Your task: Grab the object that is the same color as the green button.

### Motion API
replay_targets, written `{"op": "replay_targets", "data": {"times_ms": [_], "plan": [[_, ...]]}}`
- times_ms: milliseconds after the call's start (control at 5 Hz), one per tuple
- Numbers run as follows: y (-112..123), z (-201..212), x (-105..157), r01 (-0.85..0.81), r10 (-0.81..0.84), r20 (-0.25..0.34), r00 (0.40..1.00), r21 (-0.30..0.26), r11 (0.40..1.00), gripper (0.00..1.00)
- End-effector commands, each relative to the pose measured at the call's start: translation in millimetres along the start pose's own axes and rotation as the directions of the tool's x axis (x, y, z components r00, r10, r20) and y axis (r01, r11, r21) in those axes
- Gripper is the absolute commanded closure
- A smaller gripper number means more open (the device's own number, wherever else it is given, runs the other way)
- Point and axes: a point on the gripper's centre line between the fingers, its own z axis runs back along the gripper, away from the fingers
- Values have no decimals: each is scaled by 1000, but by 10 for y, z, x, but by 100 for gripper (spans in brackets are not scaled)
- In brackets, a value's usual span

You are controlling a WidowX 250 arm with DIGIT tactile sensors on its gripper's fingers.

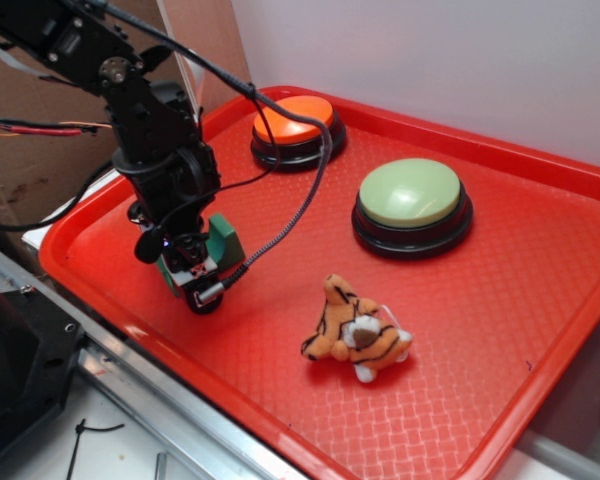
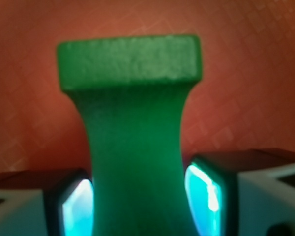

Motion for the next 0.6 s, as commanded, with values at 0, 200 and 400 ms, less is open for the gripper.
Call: {"op": "replay_targets", "data": {"times_ms": [0, 200, 400], "plan": [[28, 590, 106, -148, 142, -77, 987, -74, 986, 100], [61, 933, 151, -231, 220, -92, 971, -135, 963, 100], [91, 1440, 203, -260, 266, 15, 964, -176, 950, 100]]}}
